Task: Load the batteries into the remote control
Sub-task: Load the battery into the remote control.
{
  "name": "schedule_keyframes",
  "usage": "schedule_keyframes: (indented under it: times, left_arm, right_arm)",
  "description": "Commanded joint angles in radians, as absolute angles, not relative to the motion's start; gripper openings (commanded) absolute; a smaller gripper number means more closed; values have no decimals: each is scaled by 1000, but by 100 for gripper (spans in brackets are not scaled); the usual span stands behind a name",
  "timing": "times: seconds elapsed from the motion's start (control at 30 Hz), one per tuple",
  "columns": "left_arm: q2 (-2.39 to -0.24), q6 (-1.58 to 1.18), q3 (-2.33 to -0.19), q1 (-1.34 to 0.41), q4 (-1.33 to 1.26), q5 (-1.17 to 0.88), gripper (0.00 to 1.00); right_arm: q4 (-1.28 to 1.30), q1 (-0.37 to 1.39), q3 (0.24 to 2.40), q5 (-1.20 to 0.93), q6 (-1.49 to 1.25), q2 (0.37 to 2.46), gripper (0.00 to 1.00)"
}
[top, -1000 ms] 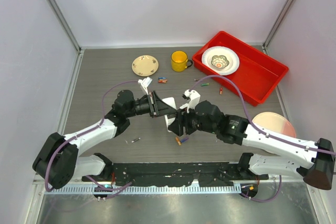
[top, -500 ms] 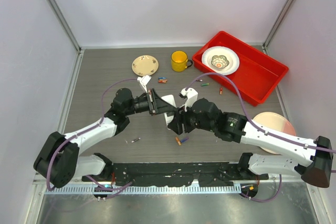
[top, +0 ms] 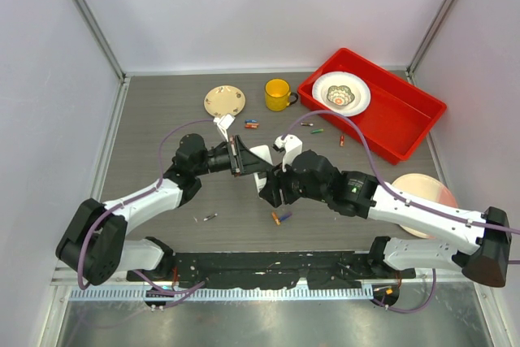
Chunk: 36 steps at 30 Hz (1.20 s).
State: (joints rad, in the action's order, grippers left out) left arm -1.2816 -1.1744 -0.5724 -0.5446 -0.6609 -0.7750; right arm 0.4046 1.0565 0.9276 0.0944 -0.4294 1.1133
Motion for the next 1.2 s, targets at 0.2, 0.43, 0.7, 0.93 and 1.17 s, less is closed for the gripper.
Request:
schedule_keyframes:
  times: [0.2,0.43,0.7,0.93,1.17]
  left_arm:
    - [-1249,-1364,-663,-545,-781,-911,0]
    - [-1243,-1396,-670,-543,-770,-925,0]
    - [-1224,-1388,-696,-545,-696,-934,0]
    - [-1235,-1348,-698,-545,-657,-919,0]
    - [-1282,-1355,-686,-545,-689,-907,0]
  right_arm:
    - [681,1034,905,304,-337,1207,1]
    - [713,1002,920,354,-356,1259,1]
    - [749,980,934,431,-365,1311,1]
    - [687,979,917,327,-350,1241,5]
    - [670,979,930,239,-373,1190,22]
